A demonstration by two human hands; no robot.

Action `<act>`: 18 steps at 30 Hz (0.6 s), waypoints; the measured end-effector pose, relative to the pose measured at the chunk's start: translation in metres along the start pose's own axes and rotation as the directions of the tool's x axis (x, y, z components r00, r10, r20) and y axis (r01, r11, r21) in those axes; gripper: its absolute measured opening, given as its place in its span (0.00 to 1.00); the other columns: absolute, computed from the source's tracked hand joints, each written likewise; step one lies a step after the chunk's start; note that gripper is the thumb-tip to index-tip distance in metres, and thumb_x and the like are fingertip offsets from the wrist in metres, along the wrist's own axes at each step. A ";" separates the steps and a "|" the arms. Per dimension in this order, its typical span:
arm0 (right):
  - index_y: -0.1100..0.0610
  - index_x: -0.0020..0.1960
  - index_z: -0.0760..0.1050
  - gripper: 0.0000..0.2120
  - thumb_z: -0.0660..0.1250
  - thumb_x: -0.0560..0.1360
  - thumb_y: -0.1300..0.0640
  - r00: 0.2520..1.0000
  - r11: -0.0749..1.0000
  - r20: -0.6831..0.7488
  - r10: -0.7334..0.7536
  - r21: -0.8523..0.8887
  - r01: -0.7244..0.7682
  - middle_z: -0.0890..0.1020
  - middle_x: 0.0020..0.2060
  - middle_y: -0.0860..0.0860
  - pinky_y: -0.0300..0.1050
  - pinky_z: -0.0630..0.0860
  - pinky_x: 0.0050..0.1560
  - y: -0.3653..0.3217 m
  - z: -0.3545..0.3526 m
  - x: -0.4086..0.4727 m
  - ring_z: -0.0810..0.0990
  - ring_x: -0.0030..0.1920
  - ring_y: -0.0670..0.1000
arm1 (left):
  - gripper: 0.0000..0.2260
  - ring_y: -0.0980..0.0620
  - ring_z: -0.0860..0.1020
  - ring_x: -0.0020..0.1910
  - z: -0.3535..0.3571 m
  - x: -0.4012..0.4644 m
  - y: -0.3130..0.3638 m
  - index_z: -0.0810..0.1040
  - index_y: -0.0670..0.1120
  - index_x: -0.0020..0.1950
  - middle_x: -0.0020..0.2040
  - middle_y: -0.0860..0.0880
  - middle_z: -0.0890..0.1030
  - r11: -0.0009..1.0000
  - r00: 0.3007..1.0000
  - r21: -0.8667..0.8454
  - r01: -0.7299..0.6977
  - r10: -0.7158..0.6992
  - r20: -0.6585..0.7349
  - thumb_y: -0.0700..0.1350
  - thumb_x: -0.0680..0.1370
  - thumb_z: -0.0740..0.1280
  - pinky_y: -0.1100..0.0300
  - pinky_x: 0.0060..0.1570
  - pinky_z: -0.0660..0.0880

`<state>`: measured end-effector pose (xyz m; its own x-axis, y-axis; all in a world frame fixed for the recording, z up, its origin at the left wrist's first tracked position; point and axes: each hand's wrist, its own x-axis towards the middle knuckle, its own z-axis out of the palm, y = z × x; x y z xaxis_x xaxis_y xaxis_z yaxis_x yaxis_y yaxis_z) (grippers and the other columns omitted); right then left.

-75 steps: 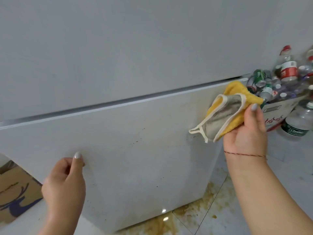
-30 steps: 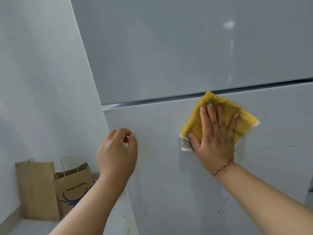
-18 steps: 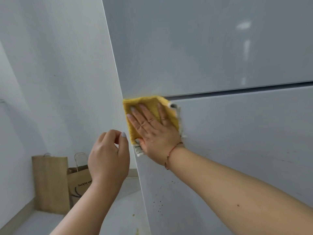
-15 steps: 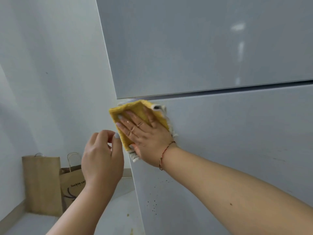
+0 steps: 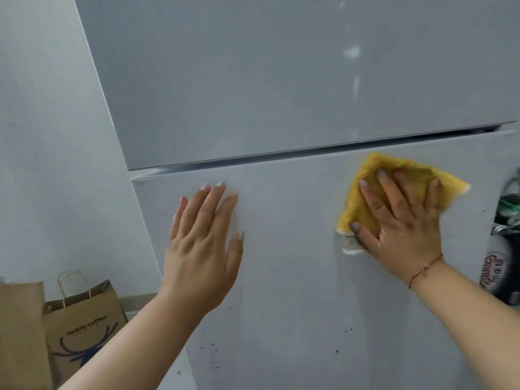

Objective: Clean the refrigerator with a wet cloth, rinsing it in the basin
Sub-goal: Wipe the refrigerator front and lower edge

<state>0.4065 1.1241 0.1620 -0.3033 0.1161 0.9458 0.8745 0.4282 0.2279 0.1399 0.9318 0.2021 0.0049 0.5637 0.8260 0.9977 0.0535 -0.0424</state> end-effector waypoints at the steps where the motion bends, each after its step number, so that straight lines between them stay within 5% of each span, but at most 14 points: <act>1: 0.47 0.77 0.52 0.31 0.54 0.78 0.37 0.996 0.996 0.020 0.084 -0.013 -0.083 0.59 0.73 0.53 0.72 0.50 0.69 0.013 -0.001 -0.009 0.58 0.74 0.57 | 0.23 0.49 0.55 0.76 0.003 0.006 0.005 0.68 0.44 0.73 0.75 0.46 0.65 0.997 0.997 0.005 -0.079 0.079 0.020 0.51 0.79 0.56 0.52 0.76 0.47; 7: 0.53 0.77 0.51 0.33 0.47 0.79 0.37 0.830 0.819 0.092 0.550 0.134 -0.557 0.56 0.75 0.57 0.72 0.47 0.69 -0.030 -0.004 -0.009 0.52 0.76 0.60 | 0.24 0.50 0.53 0.78 0.012 0.047 0.041 0.63 0.45 0.76 0.77 0.47 0.59 0.899 0.887 -0.032 -0.437 0.436 0.152 0.53 0.81 0.53 0.52 0.75 0.50; 9: 0.54 0.76 0.54 0.32 0.51 0.78 0.38 0.899 0.882 0.079 0.432 0.172 -0.439 0.57 0.75 0.56 0.72 0.47 0.69 -0.060 -0.005 -0.004 0.53 0.76 0.60 | 0.25 0.51 0.53 0.77 0.016 0.059 0.051 0.61 0.45 0.77 0.77 0.47 0.59 0.877 0.859 -0.039 -0.479 0.478 0.182 0.55 0.82 0.50 0.53 0.75 0.49; 11: 0.51 0.75 0.57 0.31 0.57 0.76 0.39 0.986 0.964 0.043 0.159 0.211 -0.165 0.59 0.74 0.52 0.73 0.50 0.69 -0.064 -0.005 -0.007 0.55 0.76 0.57 | 0.26 0.51 0.55 0.77 0.023 0.066 0.058 0.62 0.45 0.76 0.77 0.47 0.61 0.859 0.840 -0.020 -0.512 0.505 0.201 0.57 0.82 0.48 0.54 0.75 0.50; 14: 0.47 0.72 0.64 0.30 0.62 0.73 0.38 0.998 0.978 -0.038 -0.049 0.203 0.056 0.64 0.72 0.49 0.71 0.57 0.68 -0.025 -0.002 -0.003 0.61 0.74 0.54 | 0.26 0.51 0.58 0.75 0.028 0.067 0.058 0.66 0.44 0.75 0.75 0.47 0.65 0.856 0.842 0.007 -0.517 0.507 0.186 0.56 0.81 0.50 0.52 0.75 0.52; 18: 0.44 0.73 0.59 0.31 0.56 0.74 0.32 0.983 0.975 0.025 0.181 0.124 -0.182 0.59 0.73 0.54 0.70 0.52 0.70 0.047 0.000 0.000 0.56 0.74 0.58 | 0.25 0.51 0.59 0.75 0.033 0.069 0.060 0.66 0.43 0.74 0.74 0.47 0.66 0.856 0.846 -0.012 -0.518 0.514 0.143 0.53 0.80 0.53 0.51 0.75 0.53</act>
<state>0.4477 1.1445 0.1724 -0.1496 0.2139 0.9653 0.8615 0.5074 0.0211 0.1976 1.0014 0.2378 0.5070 0.6222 0.5965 0.8518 -0.2556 -0.4573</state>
